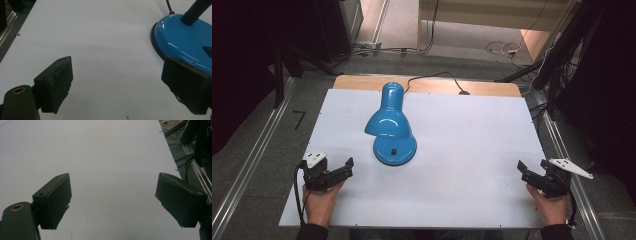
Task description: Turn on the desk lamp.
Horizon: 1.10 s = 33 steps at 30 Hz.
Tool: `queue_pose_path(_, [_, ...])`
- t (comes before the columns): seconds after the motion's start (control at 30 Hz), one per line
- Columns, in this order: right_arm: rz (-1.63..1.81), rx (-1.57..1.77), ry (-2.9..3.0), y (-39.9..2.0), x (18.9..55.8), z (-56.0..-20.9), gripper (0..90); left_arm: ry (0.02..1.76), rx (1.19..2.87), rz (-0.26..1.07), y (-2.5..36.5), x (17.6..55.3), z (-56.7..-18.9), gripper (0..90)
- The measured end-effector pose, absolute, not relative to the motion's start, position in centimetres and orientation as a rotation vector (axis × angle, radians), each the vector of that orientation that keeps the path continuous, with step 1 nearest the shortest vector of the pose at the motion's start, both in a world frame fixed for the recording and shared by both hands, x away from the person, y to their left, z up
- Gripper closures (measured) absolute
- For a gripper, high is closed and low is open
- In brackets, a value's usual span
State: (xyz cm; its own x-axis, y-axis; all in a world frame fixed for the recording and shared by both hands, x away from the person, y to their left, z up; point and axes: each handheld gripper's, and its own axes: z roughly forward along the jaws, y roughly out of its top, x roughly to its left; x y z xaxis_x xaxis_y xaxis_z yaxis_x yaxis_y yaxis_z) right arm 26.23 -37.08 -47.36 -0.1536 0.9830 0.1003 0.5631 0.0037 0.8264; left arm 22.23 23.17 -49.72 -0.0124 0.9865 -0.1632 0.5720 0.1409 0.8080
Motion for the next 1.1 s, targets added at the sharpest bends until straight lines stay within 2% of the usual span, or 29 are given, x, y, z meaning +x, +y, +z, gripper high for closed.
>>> queue_pose_path(1.1, [0.999,1.590,1.772,-37.0,26.3,-47.5,12.1,1.640,1.560,0.701,21.8,23.4,-49.7,12.0])
